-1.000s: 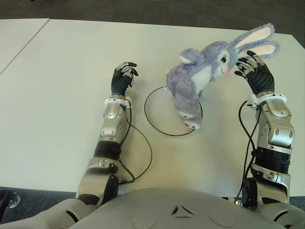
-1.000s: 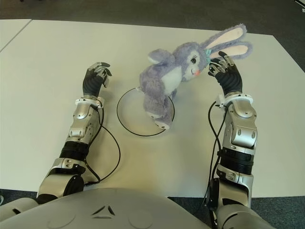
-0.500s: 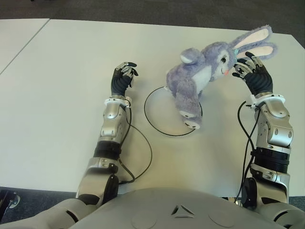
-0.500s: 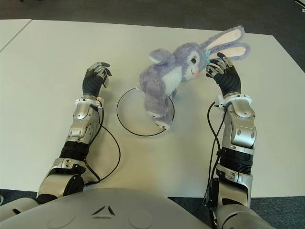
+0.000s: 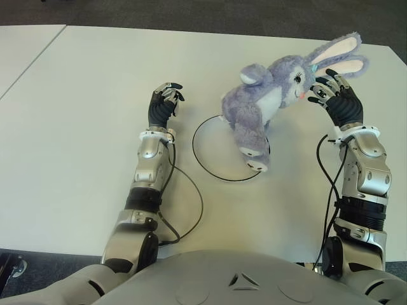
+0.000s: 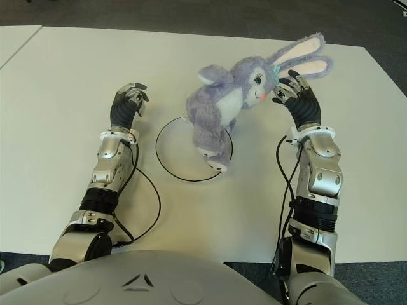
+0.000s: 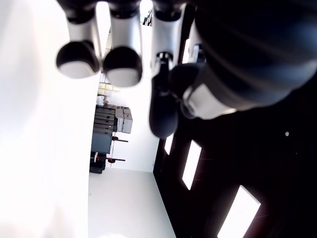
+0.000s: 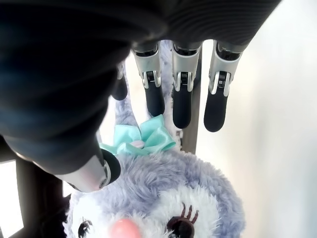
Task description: Put the doll into the plate.
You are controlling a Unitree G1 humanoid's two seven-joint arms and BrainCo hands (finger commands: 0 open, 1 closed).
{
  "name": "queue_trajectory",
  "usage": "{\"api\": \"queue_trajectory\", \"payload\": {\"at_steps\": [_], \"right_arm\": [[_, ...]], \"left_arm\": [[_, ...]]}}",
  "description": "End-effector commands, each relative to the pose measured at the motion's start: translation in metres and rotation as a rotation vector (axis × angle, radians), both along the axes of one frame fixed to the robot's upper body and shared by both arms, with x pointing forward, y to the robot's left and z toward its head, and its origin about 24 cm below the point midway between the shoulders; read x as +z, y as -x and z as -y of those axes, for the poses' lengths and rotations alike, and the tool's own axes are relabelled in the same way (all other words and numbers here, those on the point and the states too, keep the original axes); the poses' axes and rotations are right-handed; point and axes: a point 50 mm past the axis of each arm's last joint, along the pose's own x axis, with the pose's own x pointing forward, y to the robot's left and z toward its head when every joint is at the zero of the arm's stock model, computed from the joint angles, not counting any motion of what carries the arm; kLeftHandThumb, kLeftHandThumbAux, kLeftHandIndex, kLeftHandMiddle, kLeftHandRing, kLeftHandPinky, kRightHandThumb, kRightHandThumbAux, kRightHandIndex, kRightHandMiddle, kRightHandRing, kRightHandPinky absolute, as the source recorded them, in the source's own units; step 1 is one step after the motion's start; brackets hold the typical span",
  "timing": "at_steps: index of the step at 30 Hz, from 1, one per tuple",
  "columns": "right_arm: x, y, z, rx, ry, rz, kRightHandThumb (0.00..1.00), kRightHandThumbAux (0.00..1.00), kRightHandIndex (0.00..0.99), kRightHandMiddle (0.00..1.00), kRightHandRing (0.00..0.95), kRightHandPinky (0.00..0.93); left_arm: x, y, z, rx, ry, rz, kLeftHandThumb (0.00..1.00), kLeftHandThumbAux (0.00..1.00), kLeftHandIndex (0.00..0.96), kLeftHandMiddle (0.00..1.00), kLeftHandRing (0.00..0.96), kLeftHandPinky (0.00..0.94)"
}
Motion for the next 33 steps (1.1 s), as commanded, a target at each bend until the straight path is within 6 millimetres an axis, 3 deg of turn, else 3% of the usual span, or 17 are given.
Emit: {"api": "queue_trajectory", "payload": {"at_steps": [1,9,17,25,33], "right_arm": [[-0.007,0.002,0.0,-0.007,-0.036,-0.023,0.486,0.703,0.072,0.159,0.226,0.33],[-0.01,0.003,-0.002,0.015,-0.046,-0.031,0.459,0.713,0.062,0.165,0.238,0.328],[-0.011,0.006,-0.005,0.064,-0.053,-0.031,0.368,0.705,0.019,0.149,0.22,0.269],[-0.006,0.009,-0.011,0.173,-0.083,-0.019,0.243,0.614,0.0,0.03,0.069,0.094],[-0.003,0.014,-0.021,0.289,-0.114,-0.022,0.205,0.506,0.0,0.001,0.005,0.022]], "left_arm": [[-0.042,0.023,-0.001,0.016,0.024,-0.16,0.709,0.706,0.442,0.886,0.888,0.869],[-0.042,0.024,-0.001,0.016,0.027,-0.159,0.709,0.706,0.442,0.887,0.889,0.872],[-0.041,0.025,-0.002,0.02,0.023,-0.156,0.71,0.705,0.442,0.888,0.891,0.877],[-0.041,0.026,-0.003,0.024,0.02,-0.162,0.71,0.705,0.442,0.888,0.891,0.876],[-0.041,0.026,-0.004,0.026,0.023,-0.167,0.71,0.705,0.442,0.888,0.891,0.873]]}}
